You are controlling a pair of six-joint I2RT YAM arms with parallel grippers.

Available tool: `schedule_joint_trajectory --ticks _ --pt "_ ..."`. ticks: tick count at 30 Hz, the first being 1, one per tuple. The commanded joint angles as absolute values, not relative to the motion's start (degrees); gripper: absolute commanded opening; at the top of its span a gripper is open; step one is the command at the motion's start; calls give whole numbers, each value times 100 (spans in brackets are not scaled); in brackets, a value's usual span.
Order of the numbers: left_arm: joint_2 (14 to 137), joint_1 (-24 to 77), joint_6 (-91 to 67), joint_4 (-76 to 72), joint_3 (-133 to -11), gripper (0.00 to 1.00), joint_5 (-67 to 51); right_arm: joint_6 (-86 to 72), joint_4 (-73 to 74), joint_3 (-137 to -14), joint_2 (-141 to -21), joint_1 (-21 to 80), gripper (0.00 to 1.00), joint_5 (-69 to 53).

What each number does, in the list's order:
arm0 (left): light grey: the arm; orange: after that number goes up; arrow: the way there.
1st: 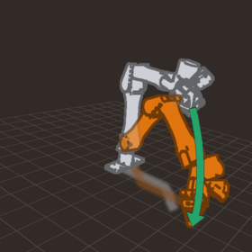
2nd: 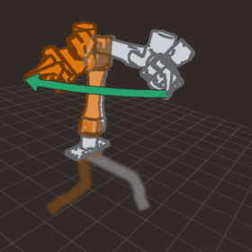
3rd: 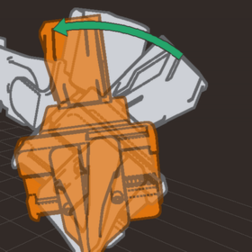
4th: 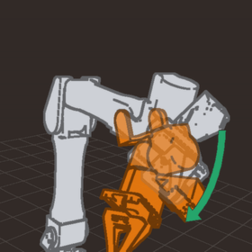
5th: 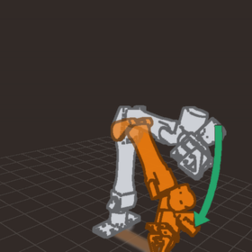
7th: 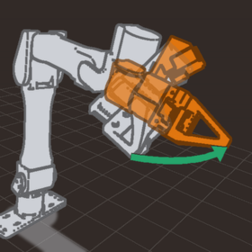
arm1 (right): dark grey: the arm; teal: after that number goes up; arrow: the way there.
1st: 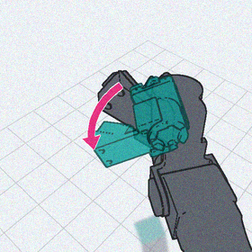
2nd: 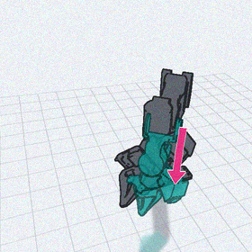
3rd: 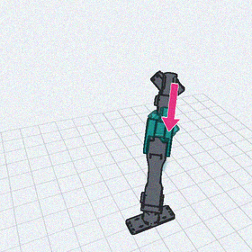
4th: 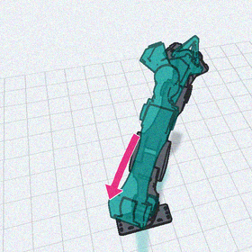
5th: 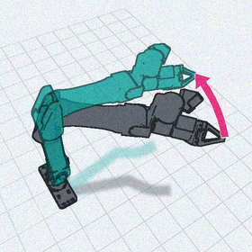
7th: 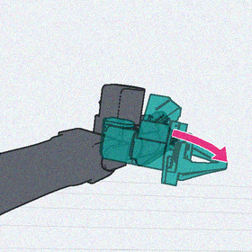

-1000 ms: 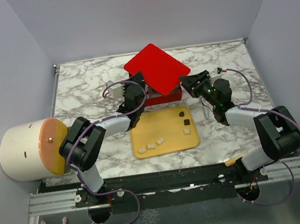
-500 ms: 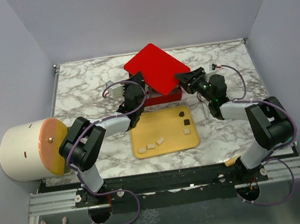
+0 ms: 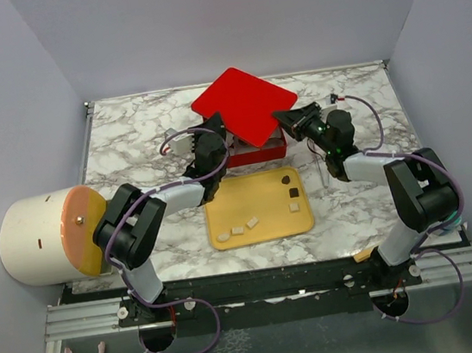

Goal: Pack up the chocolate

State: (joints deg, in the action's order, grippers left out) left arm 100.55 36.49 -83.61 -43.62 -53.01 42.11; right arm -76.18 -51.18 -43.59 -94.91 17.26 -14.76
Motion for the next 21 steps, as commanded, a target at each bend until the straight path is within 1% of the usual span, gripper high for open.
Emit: schedule_joint_trajectory --ticks 1,3,5,8,9,13,18,21 --pt "10016 3677 -8389 -4377 -5308 23 3990 -7113 -5000 -4549 -9599 1802 1 -1935" --pt "9974 3628 -8315 -4390 -5248 36 3915 -7127 -5002 -4576 -9590 1802 0 -1977" --pt "9928 3548 -8232 -4449 -5180 46 3812 -7118 -4981 -4623 -9580 1787 0 -2047" --pt "9885 3385 -8001 -4726 -5020 60 3608 -7152 -4991 -4693 -9601 1752 1 -2169" --pt "9873 3327 -7941 -4807 -4957 64 3527 -7169 -5018 -4720 -9606 1735 1 -2222" --pt "9820 3099 -7842 -5049 -4670 67 3335 -7323 -5150 -4795 -9661 1645 1 -2386" --pt "9779 2839 -7740 -5236 -4374 68 3171 -7547 -5393 -4918 -9792 1488 1 -2670" --pt "9730 2655 -7558 -5337 -4236 68 3083 -7509 -5295 -5060 -9800 1380 0 -2823"
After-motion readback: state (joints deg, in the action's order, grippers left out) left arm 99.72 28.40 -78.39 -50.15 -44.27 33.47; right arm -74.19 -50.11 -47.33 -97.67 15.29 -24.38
